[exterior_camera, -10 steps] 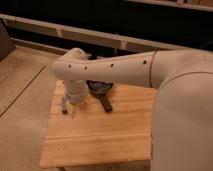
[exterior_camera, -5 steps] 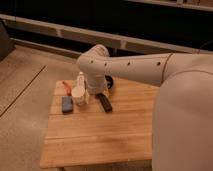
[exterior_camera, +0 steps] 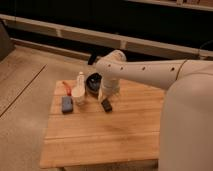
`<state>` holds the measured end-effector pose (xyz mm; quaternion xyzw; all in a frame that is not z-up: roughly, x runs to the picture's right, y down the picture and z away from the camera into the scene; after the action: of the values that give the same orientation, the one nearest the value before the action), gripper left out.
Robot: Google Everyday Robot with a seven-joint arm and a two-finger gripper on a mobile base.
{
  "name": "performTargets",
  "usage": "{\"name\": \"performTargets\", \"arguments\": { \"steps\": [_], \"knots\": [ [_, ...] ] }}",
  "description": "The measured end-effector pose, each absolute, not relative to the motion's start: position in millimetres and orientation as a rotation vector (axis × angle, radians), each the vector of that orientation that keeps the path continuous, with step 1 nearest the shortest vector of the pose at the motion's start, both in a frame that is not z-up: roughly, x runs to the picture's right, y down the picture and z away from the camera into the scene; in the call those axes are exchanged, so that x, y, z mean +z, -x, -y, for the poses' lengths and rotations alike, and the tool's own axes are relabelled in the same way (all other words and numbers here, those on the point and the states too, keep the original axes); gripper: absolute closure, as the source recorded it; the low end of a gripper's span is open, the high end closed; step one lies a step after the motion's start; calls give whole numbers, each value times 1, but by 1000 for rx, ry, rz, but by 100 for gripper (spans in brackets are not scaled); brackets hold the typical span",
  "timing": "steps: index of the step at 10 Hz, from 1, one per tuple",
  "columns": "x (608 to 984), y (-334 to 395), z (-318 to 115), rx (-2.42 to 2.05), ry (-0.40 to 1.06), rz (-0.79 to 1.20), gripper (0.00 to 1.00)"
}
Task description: Place the eraser in the ceramic cup
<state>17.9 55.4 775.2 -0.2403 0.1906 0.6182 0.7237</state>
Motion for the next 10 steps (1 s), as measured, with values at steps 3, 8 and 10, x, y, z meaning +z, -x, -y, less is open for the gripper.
{"name": "performTargets", "arguments": {
  "steps": [3,8,10],
  "knots": [
    [776,-18,-56,1366,534,-421,35],
    [816,-18,-71,1228,584,-471,35],
    [839,-18,-68,1208,603,-473,35]
  ]
}}
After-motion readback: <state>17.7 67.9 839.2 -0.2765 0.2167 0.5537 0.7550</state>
